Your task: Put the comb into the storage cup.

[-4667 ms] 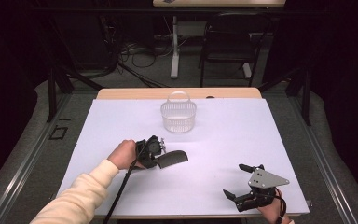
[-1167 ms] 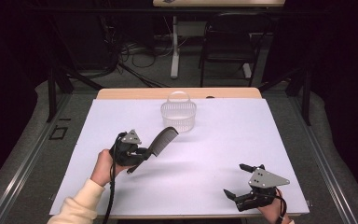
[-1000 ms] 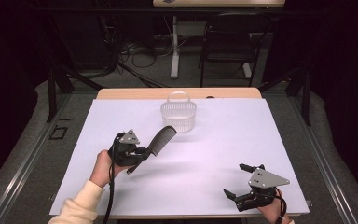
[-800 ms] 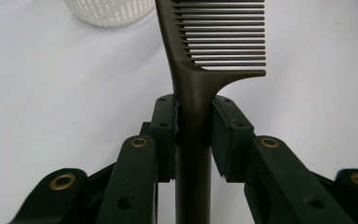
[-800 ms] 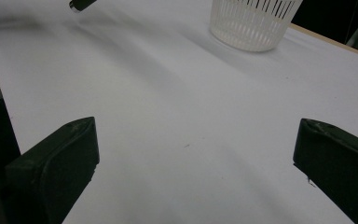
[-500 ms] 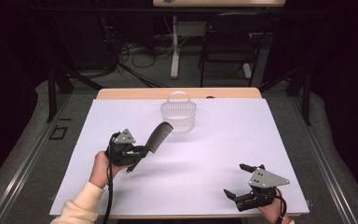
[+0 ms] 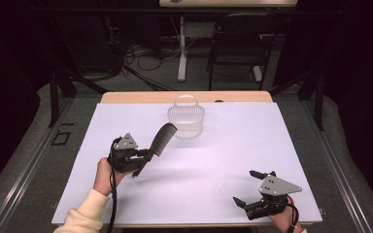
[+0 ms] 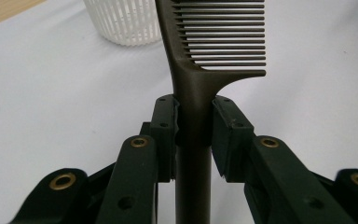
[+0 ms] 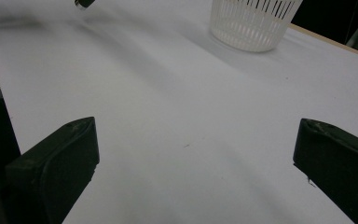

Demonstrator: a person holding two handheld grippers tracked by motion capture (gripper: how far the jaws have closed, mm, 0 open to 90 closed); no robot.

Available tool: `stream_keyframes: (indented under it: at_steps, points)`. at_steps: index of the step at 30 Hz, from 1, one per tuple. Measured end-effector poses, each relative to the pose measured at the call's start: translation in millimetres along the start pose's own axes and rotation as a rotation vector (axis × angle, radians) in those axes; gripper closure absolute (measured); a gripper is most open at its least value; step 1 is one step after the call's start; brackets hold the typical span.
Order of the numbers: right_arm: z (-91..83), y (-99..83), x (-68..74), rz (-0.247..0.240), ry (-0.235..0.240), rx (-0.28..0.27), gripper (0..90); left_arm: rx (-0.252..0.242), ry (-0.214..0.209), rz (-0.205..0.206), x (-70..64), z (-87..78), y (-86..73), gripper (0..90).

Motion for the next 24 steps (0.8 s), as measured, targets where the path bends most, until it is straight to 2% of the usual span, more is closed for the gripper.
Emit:
stream_keyframes:
  at_steps: [4, 9, 24]
  points:
    - [0.2, -0.1, 0.2, 0.003, 0.001, 0.001, 0.0, -0.014, 0.010, -0.013, 1.2, 0.2, -0.3, 72.0]
    - [0.1, -0.1, -0.1, 0.000, 0.001, 0.002, 0.0, -0.022, 0.019, -0.009, 3.1, -0.4, 0.6, 72.1]
    - [-0.3, -0.3, -0.1, -0.001, -0.002, 0.003, 0.0, -0.064, 0.040, -0.030, 9.2, -0.9, 4.4, 72.1]
Point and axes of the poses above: each handheld gripper's, and its own axes: z roughly forward along the jaws, y roughly out of its top, x roughly to its left, the point moved 2 cm from there along z, roughly forward along the jaws, and after that the axes turned 13 degrees about -x, right-handed, at the moved point
